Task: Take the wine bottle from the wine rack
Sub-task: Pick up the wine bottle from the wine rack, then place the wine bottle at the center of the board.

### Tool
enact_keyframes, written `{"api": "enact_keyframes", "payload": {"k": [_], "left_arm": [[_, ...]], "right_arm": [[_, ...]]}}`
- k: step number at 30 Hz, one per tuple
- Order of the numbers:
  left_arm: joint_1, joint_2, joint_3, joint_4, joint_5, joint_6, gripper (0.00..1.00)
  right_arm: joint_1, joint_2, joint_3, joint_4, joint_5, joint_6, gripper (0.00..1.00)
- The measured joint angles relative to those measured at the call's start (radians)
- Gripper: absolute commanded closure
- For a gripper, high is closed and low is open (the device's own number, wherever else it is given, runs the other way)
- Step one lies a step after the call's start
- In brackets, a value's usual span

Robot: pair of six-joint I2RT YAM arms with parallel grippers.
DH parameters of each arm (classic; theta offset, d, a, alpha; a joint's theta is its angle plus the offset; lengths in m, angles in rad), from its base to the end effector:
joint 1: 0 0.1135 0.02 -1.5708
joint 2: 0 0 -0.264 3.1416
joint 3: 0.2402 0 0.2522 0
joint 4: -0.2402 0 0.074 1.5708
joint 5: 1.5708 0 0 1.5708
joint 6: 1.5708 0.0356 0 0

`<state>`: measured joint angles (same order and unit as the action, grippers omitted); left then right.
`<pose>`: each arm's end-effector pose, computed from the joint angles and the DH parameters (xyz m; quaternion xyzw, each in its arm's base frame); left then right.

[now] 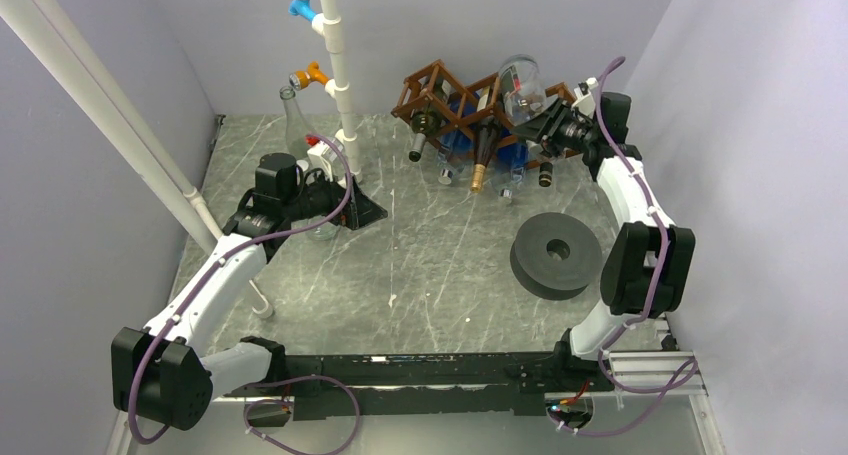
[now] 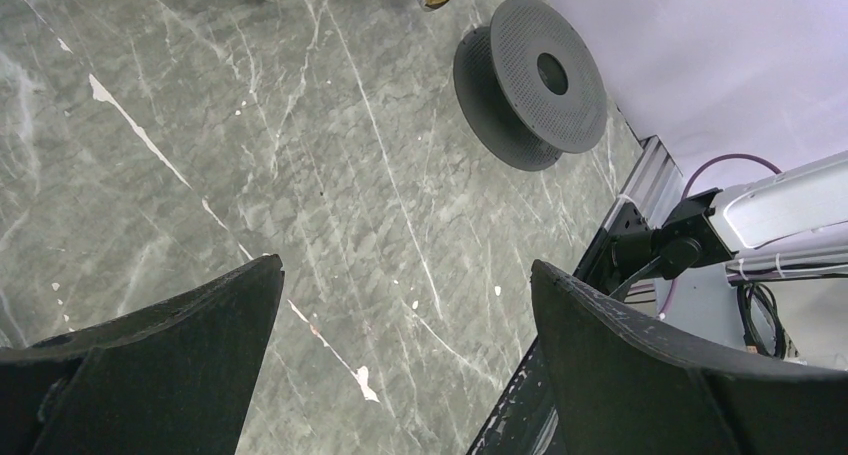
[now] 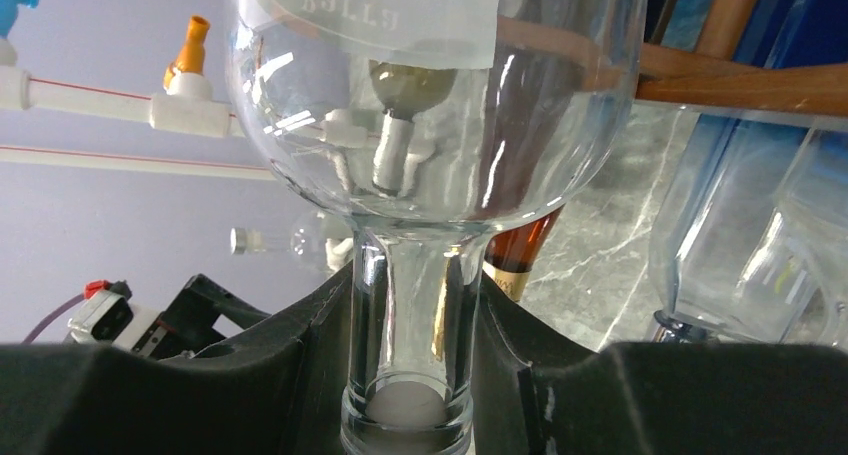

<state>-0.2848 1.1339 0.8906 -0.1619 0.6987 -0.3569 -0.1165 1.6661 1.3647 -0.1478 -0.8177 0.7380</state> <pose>0.2369 -0.0932 0.3120 0.1600 0.7908 -0.4343 0.4006 0.3858 -0.0190 0.3182 0.1295 0.7948 0.4698 0.3617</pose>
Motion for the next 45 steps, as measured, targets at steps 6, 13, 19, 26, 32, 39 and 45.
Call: {"api": "enact_keyframes", "payload": {"k": [6, 13, 19, 26, 32, 39, 45], "left_arm": [[0.0, 0.0, 0.0, 0.001, 0.009, 0.0, 0.0], [0.0, 0.0, 0.0, 0.01, 0.013, -0.001, 0.0], [0.0, 0.0, 0.0, 0.028, 0.016, -0.004, 0.0], [-0.001, -0.004, -0.007, 0.051, 0.023, -0.007, 0.0], [-0.02, -0.013, -0.019, 0.079, 0.024, -0.014, 0.0], [-0.04, -0.029, -0.024, 0.098, 0.024, -0.033, 0.0], [-0.049, -0.049, -0.024, 0.098, 0.024, -0.053, 0.0]], "right_arm": [[0.0, -0.027, -0.029, 0.041, -0.033, 0.047, 1.0], [0.0, -0.047, -0.063, 0.12, -0.081, 0.119, 1.0], [0.0, -0.049, -0.078, 0.176, -0.109, 0.168, 1.0], [0.016, -0.085, -0.102, 0.18, -0.135, 0.179, 1.0], [0.061, -0.135, -0.111, 0.171, -0.164, 0.161, 1.0], [0.143, -0.195, -0.142, 0.153, -0.235, 0.135, 1.0], [0.227, -0.219, -0.192, 0.141, -0.276, 0.108, 1.0]]}}
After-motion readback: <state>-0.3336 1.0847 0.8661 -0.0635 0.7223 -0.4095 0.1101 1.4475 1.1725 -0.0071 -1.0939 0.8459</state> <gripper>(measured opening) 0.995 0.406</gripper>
